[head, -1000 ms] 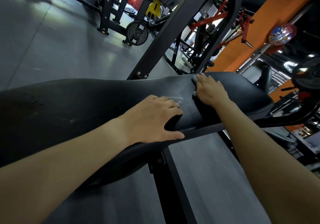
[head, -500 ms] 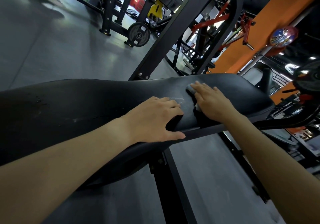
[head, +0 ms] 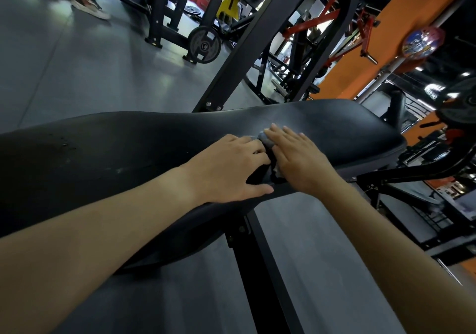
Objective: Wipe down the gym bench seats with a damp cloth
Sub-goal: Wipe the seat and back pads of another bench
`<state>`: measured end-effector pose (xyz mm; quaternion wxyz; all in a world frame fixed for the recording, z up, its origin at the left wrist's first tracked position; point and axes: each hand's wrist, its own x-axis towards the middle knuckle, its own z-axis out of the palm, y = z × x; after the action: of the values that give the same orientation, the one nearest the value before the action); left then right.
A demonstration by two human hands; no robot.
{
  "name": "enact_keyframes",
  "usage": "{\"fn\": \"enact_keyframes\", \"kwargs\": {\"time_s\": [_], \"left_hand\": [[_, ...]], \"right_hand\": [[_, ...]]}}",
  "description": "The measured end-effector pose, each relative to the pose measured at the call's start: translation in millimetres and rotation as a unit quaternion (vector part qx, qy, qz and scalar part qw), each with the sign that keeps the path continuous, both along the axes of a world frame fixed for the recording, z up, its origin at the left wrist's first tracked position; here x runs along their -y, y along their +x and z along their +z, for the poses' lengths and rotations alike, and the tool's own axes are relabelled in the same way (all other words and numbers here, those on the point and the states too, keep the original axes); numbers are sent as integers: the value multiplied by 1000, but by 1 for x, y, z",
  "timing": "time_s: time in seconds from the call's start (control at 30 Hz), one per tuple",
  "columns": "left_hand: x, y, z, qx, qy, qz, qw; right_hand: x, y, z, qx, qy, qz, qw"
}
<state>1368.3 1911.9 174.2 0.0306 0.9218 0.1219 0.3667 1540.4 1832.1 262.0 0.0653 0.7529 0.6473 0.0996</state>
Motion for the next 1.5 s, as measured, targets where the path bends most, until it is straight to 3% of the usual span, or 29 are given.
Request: {"fn": "enact_keyframes", "kwargs": {"time_s": [0.13, 0.27, 0.53, 0.67, 0.9, 1.23, 1.5], "left_hand": [[0, -10, -3, -11, 26, 8, 1000], [-3, -26, -7, -17, 32, 13, 999], [-4, -38, -9, -28, 35, 28, 999], [-4, -40, -10, -26, 34, 36, 998], [-5, -45, -10, -20, 18, 29, 999], [-8, -42, -7, -14, 7, 15, 1000], [-7, -52, -7, -44, -8, 12, 999]], "right_hand": [[-13, 28, 17, 37, 6, -65, 997], [-27, 35, 17, 34, 69, -138, 987], [4, -36, -22, 21, 6, 7, 1000], [13, -28, -12, 20, -18, 19, 999], [-17, 12, 2, 32, 71, -127, 989], [8, -49, -29, 20, -24, 29, 999], [-22, 1, -5, 37, 62, -125, 990]]}}
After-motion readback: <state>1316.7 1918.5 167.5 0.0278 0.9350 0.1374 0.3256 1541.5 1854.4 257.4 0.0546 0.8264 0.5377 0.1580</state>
